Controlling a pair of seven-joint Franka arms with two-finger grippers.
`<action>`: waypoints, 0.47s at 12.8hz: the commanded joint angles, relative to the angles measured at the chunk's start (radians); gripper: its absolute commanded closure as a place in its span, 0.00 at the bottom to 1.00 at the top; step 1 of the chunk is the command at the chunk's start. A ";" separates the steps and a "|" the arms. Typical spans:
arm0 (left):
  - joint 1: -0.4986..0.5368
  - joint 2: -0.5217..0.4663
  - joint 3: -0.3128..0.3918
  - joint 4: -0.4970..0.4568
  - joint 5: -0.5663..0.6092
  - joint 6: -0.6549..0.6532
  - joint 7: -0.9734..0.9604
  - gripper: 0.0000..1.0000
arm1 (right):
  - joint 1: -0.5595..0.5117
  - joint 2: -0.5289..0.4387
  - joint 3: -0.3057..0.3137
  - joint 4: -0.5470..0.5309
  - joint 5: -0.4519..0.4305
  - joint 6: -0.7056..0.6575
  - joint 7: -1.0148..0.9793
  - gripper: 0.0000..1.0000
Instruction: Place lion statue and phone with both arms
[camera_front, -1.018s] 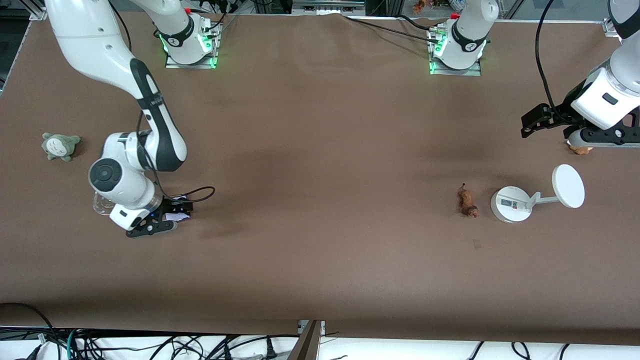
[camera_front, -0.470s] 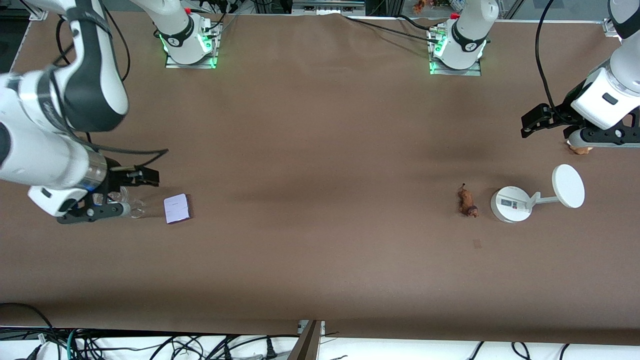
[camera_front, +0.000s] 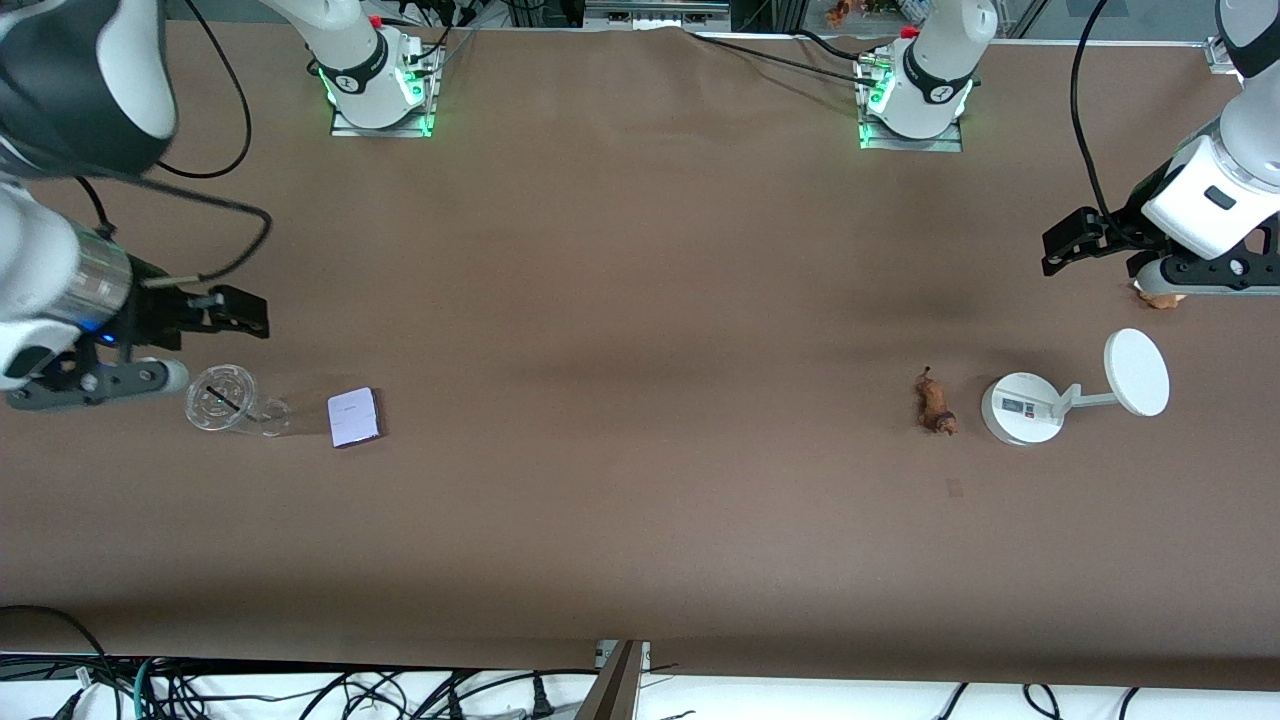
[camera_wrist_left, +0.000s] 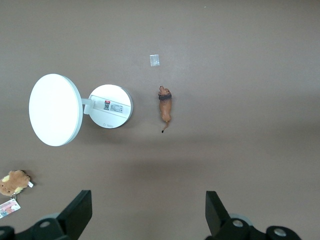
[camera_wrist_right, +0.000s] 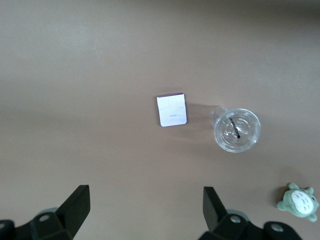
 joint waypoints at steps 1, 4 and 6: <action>0.006 0.000 -0.003 0.007 -0.014 -0.009 0.018 0.00 | -0.004 -0.051 0.004 0.009 -0.003 -0.046 0.003 0.00; 0.006 0.001 -0.001 0.007 -0.014 -0.009 0.020 0.00 | -0.003 -0.051 0.003 0.008 -0.025 -0.098 0.000 0.00; 0.006 0.000 -0.003 0.007 -0.014 -0.009 0.018 0.00 | -0.007 -0.051 0.004 0.009 -0.021 -0.146 0.000 0.00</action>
